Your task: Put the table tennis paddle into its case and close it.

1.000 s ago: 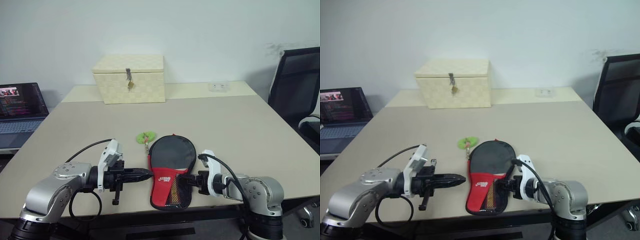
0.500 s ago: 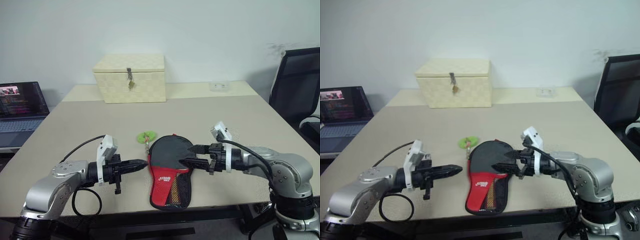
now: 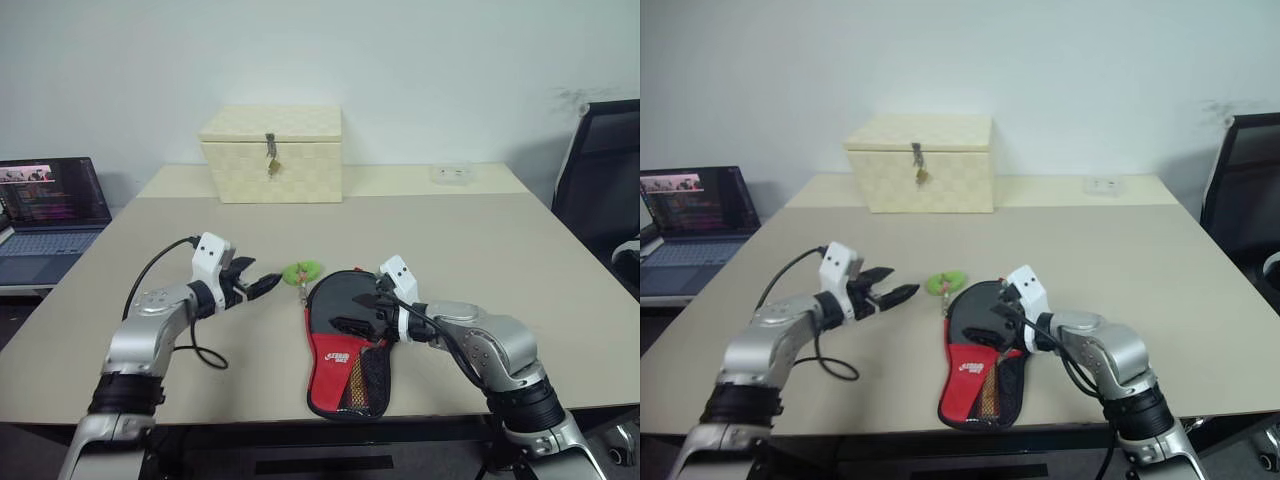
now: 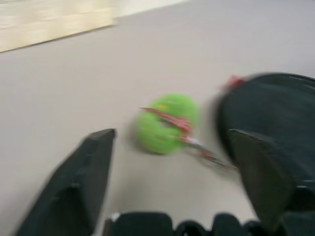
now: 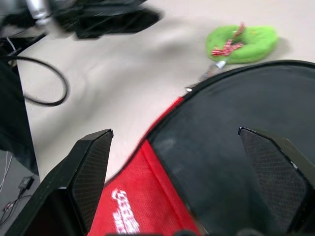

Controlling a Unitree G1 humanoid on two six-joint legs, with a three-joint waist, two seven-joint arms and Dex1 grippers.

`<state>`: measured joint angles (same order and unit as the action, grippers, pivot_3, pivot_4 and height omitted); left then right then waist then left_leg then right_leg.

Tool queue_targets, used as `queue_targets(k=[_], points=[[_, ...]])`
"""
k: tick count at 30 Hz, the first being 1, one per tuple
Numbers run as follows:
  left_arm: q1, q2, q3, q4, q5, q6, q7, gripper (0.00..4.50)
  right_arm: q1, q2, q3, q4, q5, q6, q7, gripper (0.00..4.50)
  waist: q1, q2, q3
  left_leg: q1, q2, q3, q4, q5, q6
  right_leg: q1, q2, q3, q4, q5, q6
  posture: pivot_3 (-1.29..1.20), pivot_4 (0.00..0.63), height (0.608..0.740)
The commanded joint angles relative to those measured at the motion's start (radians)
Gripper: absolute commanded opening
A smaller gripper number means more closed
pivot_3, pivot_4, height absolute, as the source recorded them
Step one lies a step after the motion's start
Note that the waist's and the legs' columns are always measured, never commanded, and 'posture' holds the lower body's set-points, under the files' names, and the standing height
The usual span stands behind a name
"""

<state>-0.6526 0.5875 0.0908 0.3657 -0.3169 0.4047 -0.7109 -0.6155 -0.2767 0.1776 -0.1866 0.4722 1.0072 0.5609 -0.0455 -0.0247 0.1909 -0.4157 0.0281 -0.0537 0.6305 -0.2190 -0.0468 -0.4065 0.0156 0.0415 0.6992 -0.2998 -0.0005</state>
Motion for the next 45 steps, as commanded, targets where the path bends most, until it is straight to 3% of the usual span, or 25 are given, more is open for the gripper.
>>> queue_targets(k=[1,10,19,22,33,38,45], points=[[-0.112,-0.029,-0.009,0.150,0.034,-0.018,0.007,4.48,-0.005,0.009,-0.008,-0.028,-0.003,-0.020,-0.013,4.50,0.004,0.000,0.000,0.000,0.000,0.000,0.000,0.000,0.000,0.000,0.000,0.000,0.000,0.000,0.000,0.00,0.150,0.740],[-0.427,-0.135,-0.049,0.742,0.146,-0.133,-0.061,4.48,-0.006,0.027,-0.006,-0.029,-0.009,-0.004,-0.038,4.50,0.009,0.000,0.000,-0.001,-0.004,0.002,0.001,0.000,0.000,0.000,0.001,-0.003,-0.001,0.001,0.001,0.00,0.150,0.740],[-0.483,-0.188,-0.062,0.897,0.243,-0.206,-0.051,4.48,0.008,0.032,-0.012,-0.043,-0.009,0.014,-0.063,4.50,0.011,0.000,0.000,-0.001,-0.003,0.001,0.001,0.000,0.000,0.000,0.001,-0.003,0.000,0.001,0.001,0.00,0.150,0.740],[-0.480,-0.207,-0.054,0.912,0.258,-0.219,-0.026,3.84,0.012,0.034,-0.012,-0.047,-0.009,0.006,-0.068,4.50,0.012,0.000,0.000,-0.001,-0.003,0.001,0.002,0.000,0.000,0.000,0.000,-0.003,0.001,0.001,0.001,0.00,0.150,0.740],[-0.476,-0.237,-0.012,0.916,0.260,-0.225,0.007,0.02,-0.023,0.085,0.035,0.037,-0.046,-0.055,-0.068,4.50,0.012,-0.001,0.000,0.000,-0.003,0.001,0.006,0.000,0.000,0.000,0.000,-0.003,0.004,0.001,0.002,0.00,0.150,0.740],[-0.474,-0.242,-0.002,0.916,0.264,-0.227,0.016,0.01,-0.033,0.146,0.062,0.230,-0.130,-0.137,-0.111,4.50,0.011,-0.001,0.000,0.000,-0.003,0.001,0.011,0.000,0.000,0.000,0.001,-0.003,0.010,0.001,0.002,0.00,0.150,0.740],[-0.492,-0.255,-0.009,0.924,0.287,-0.250,0.064,0.01,-0.021,0.095,0.127,0.356,-0.258,-0.244,-0.093,4.50,0.010,-0.002,-0.002,0.001,-0.004,0.001,0.014,0.000,0.000,0.001,0.001,-0.003,0.013,0.000,0.003,0.00,0.150,0.740]])
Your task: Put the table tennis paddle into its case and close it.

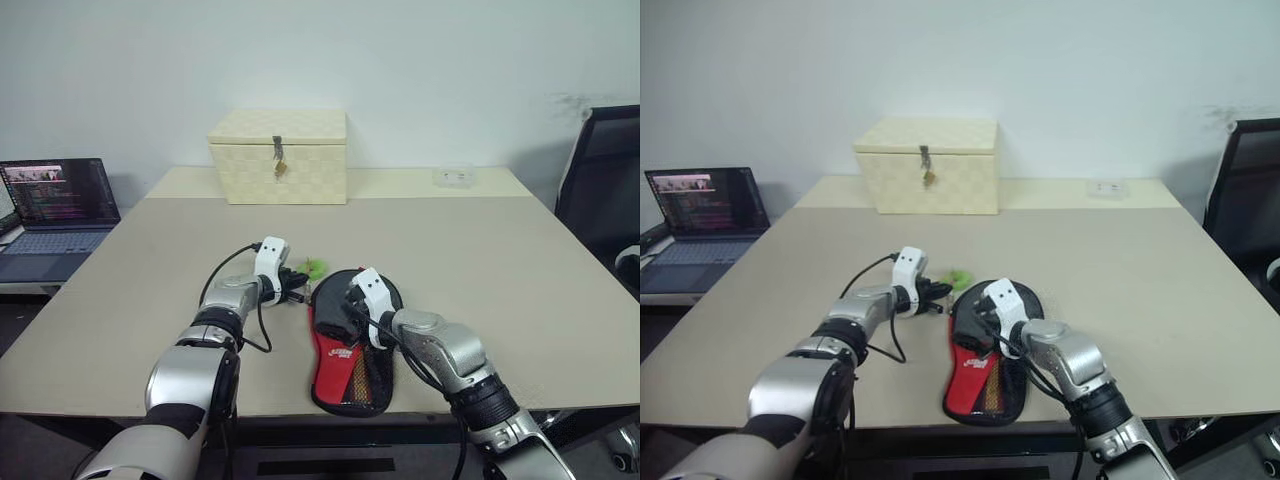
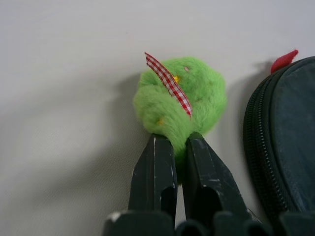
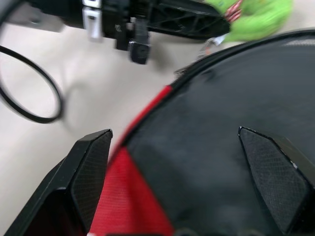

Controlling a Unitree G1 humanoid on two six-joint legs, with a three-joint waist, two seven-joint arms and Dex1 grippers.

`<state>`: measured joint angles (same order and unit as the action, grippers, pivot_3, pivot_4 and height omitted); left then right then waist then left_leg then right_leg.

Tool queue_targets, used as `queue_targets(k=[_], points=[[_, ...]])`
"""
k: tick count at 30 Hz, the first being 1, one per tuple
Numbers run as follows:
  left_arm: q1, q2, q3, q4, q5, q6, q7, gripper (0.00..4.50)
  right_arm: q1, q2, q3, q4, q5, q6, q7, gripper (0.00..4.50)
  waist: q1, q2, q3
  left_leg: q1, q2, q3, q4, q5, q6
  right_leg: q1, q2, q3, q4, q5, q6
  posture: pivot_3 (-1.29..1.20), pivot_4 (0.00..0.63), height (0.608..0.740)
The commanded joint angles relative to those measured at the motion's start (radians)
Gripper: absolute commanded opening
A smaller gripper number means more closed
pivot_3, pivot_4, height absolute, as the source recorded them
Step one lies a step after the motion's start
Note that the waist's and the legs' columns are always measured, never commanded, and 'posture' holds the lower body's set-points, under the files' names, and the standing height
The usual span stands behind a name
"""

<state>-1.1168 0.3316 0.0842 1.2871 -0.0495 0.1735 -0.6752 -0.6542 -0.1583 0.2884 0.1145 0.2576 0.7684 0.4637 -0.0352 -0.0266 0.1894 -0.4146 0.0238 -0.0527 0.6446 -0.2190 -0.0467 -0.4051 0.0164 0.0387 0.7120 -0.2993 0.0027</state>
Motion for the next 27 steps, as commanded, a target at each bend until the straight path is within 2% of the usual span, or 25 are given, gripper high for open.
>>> queue_targets(k=[1,11,14,27], points=[[-0.040,-0.003,-0.010,0.007,0.034,-0.036,0.054,0.01,0.024,-0.029,0.018,0.051,-0.045,0.002,0.011,4.50,0.000,-0.001,-0.001,0.000,0.000,0.000,0.000,0.000,0.000,0.000,0.000,0.000,0.000,0.000,0.000,0.00,0.150,0.740],[-0.215,-0.070,-0.097,0.062,0.200,-0.185,0.264,0.01,0.144,-0.120,0.097,-0.134,-0.057,0.133,0.085,4.50,0.003,-0.002,-0.001,0.000,-0.004,-0.001,0.000,0.000,0.000,0.000,0.000,0.000,0.000,-0.001,0.003,0.00,0.150,0.740],[-0.241,-0.088,-0.110,0.070,0.235,-0.205,0.284,0.01,0.176,-0.139,0.105,-0.196,-0.051,0.174,0.083,4.50,0.001,-0.003,-0.002,0.000,-0.005,-0.001,0.000,0.000,0.000,0.000,-0.001,0.000,0.000,-0.002,0.004,0.00,0.150,0.740],[-0.267,-0.241,-0.342,0.087,0.503,-0.391,0.300,0.01,0.357,-0.169,0.118,-0.447,-0.020,0.336,0.035,4.50,0.003,-0.004,-0.004,0.000,-0.008,-0.002,-0.001,0.000,0.000,0.001,-0.003,0.001,-0.001,-0.003,0.006,0.00,0.150,0.740]])
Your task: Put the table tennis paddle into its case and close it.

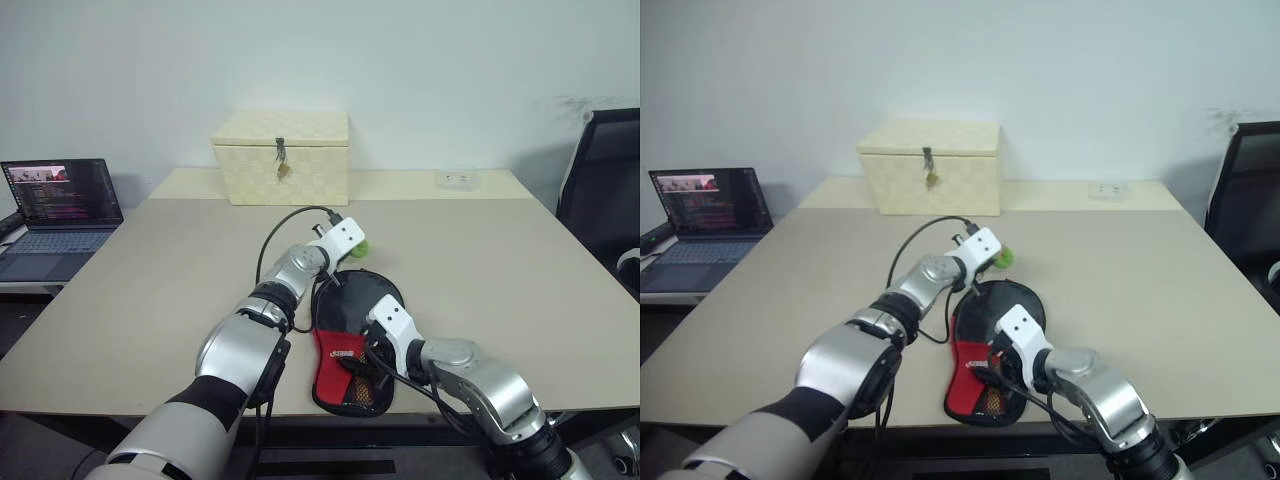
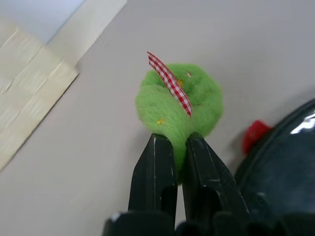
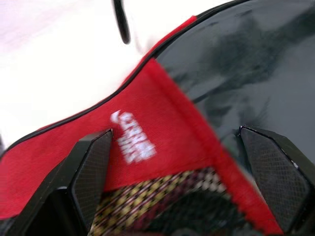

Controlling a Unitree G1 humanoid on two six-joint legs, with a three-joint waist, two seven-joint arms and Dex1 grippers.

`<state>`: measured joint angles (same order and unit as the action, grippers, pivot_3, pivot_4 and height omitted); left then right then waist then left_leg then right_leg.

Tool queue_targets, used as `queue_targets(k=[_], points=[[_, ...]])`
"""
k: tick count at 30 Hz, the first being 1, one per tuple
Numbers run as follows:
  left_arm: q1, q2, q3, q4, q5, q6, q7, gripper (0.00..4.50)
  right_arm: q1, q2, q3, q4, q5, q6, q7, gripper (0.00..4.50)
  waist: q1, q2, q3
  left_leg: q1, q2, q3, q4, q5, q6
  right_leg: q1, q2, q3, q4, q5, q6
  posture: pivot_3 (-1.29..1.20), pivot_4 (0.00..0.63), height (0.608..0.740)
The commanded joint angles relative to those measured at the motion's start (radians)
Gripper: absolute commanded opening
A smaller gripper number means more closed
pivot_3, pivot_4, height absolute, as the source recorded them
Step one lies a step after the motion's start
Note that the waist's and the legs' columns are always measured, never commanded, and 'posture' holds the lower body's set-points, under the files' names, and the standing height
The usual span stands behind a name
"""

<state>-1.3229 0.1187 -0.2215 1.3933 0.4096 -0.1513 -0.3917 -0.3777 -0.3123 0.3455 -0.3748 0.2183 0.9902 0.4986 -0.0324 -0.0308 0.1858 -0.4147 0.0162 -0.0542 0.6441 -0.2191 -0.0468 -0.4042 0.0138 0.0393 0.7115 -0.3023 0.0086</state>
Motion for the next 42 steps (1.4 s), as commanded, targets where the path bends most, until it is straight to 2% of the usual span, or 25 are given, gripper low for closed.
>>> queue_targets(k=[1,5,16,25,35,39,42], points=[[-0.063,-0.035,-0.045,-0.019,0.054,-0.076,0.020,0.01,0.088,-0.013,0.060,0.032,0.020,0.120,-0.005,4.50,0.000,0.000,0.000,0.000,0.000,0.000,0.000,0.000,0.000,0.000,0.000,0.000,0.000,0.000,0.000,0.00,0.150,0.740],[-0.066,-0.058,-0.046,-0.017,0.066,-0.092,0.035,0.01,0.111,-0.006,0.059,0.006,0.024,0.135,-0.021,4.50,0.000,-0.001,-0.001,0.000,-0.001,0.000,0.000,0.000,0.000,0.001,-0.001,0.000,0.000,0.000,0.000,0.00,0.150,0.740],[-0.072,-0.097,-0.187,-0.014,0.209,-0.232,0.064,0.01,0.137,0.010,0.071,-0.008,0.033,0.135,-0.037,4.50,0.001,-0.002,-0.003,0.000,-0.002,-0.001,0.000,0.000,0.000,0.001,-0.002,0.000,-0.001,-0.001,0.002,0.00,0.150,0.740],[-0.076,-0.130,-0.241,-0.016,0.253,-0.333,0.068,0.01,0.137,0.016,0.077,-0.002,0.031,0.129,-0.037,4.50,0.001,-0.002,-0.004,0.000,-0.002,0.000,-0.001,0.000,0.000,0.001,-0.002,0.000,-0.001,-0.001,0.002,0.00,0.150,0.740],[-0.080,-0.161,-0.225,-0.017,0.230,-0.378,0.035,0.01,0.131,0.018,0.072,0.011,0.028,0.121,-0.035,4.50,0.000,-0.002,-0.005,0.000,-0.002,0.000,-0.001,0.000,0.000,0.001,-0.002,0.000,-0.001,-0.001,0.002,0.00,0.150,0.740],[-0.058,-0.160,-0.190,-0.016,0.185,-0.382,-0.064,0.01,0.121,0.026,0.069,0.022,0.027,0.119,-0.036,4.50,0.000,-0.002,-0.005,0.000,-0.002,0.000,-0.001,0.000,0.000,0.001,-0.002,0.000,-0.001,-0.001,0.002,0.00,0.150,0.740],[-0.045,-0.142,-0.173,-0.017,0.168,-0.378,-0.100,0.87,0.108,0.033,0.066,0.039,0.024,0.114,-0.036,4.50,-0.001,-0.002,-0.007,0.000,-0.002,0.000,-0.001,0.000,0.000,0.001,-0.002,0.000,-0.001,-0.001,0.002,0.00,0.150,0.740]])
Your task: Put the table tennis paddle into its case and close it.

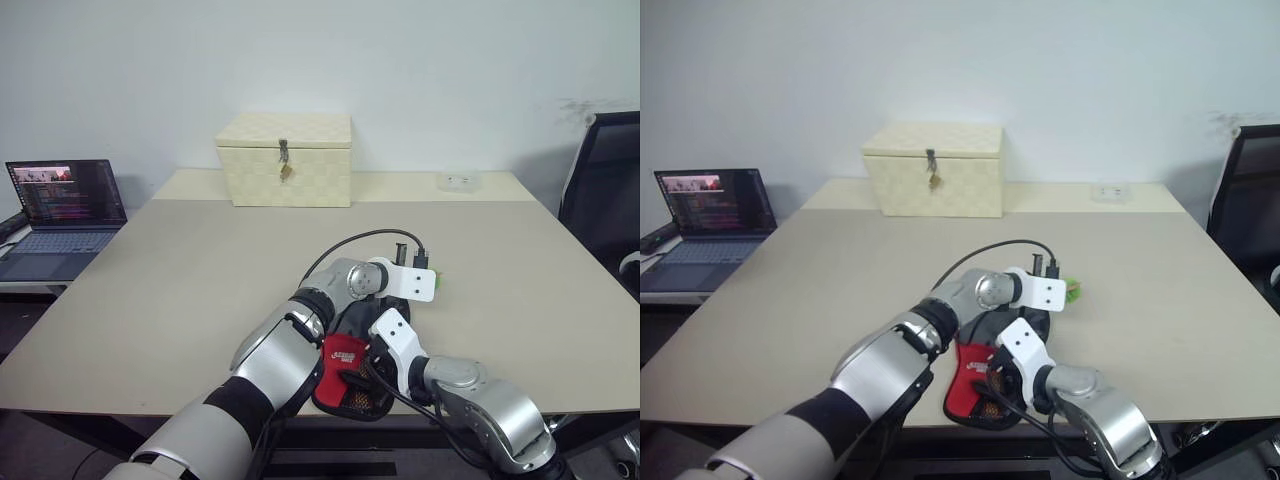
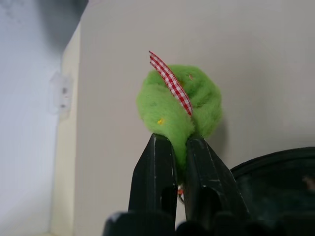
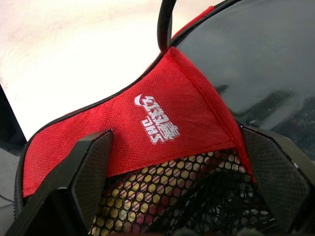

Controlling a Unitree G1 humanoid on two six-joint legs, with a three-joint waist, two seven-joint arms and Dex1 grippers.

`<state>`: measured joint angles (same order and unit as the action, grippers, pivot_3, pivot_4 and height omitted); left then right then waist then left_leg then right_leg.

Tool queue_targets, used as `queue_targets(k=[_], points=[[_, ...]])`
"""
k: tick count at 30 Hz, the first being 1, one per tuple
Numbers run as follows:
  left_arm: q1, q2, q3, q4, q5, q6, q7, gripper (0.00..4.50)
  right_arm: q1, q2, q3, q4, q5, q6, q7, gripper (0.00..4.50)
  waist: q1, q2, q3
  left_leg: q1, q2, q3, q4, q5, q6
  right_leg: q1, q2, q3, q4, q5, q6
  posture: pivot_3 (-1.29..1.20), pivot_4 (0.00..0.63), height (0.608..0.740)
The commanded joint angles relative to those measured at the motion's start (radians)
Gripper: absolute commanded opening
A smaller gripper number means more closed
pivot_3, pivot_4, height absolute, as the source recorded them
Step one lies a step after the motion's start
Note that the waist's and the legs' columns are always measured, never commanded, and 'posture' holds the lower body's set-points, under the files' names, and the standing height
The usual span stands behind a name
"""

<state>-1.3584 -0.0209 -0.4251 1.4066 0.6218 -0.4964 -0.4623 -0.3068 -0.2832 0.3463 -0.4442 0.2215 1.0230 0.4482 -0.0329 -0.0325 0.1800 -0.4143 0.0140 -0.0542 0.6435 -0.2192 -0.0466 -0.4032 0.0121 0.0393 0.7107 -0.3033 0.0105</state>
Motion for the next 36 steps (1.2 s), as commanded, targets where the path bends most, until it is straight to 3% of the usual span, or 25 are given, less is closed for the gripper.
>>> queue_targets(k=[1,7,16,21,28,32,36], points=[[-0.007,0.003,0.032,-0.031,-0.046,-0.029,-0.026,1.25,0.031,0.007,0.064,0.116,0.020,0.079,0.016,4.50,-0.003,0.000,-0.002,0.000,0.000,0.000,0.000,0.000,0.000,0.000,0.000,0.000,0.000,0.000,0.000,0.00,0.150,0.740],[0.014,0.051,0.055,-0.032,-0.076,-0.018,-0.075,3.25,-0.014,0.026,0.051,0.161,0.019,0.064,0.023,4.50,-0.024,-0.001,-0.002,0.014,0.000,0.001,-0.003,0.000,0.000,0.013,0.000,0.002,-0.001,0.000,0.000,0.00,0.150,0.740],[0.013,0.151,0.211,-0.056,-0.233,-0.003,-0.169,3.25,-0.119,0.011,-0.008,0.218,0.046,0.036,0.077,4.50,-0.033,-0.001,-0.003,0.018,0.002,0.001,-0.005,0.000,0.000,0.017,0.001,0.002,-0.005,0.000,0.001,0.00,0.150,0.740],[0.024,0.206,0.339,-0.084,-0.375,0.046,-0.273,3.25,-0.159,-0.047,-0.112,0.087,0.140,0.094,0.137,4.50,-0.027,-0.001,-0.002,0.015,0.001,0.001,-0.004,0.000,0.000,0.015,0.001,0.001,-0.006,0.000,0.001,0.00,0.150,0.740],[0.129,0.271,0.477,-0.126,-0.566,0.206,-0.564,3.25,-0.199,-0.202,-0.290,-0.081,0.319,0.179,0.251,4.50,-0.022,-0.001,-0.002,0.012,0.000,0.001,-0.010,0.000,0.000,0.014,-0.001,0.000,-0.013,0.000,0.001,0.00,0.150,0.740],[0.206,0.274,0.493,-0.170,-0.631,0.303,-0.778,3.25,-0.238,-0.341,-0.318,-0.002,0.282,0.071,0.302,4.50,-0.020,-0.001,-0.001,0.012,0.000,0.000,-0.014,0.000,0.000,0.014,-0.001,-0.001,-0.015,0.001,-0.001,0.00,0.150,0.740],[0.251,0.268,0.460,-0.190,-0.617,0.337,-0.819,3.25,-0.295,-0.428,-0.242,0.213,0.126,-0.168,0.316,4.50,-0.019,-0.002,0.000,0.012,0.000,0.001,-0.013,0.000,0.000,0.014,-0.001,0.000,-0.015,0.000,0.001,0.00,0.150,0.740]])
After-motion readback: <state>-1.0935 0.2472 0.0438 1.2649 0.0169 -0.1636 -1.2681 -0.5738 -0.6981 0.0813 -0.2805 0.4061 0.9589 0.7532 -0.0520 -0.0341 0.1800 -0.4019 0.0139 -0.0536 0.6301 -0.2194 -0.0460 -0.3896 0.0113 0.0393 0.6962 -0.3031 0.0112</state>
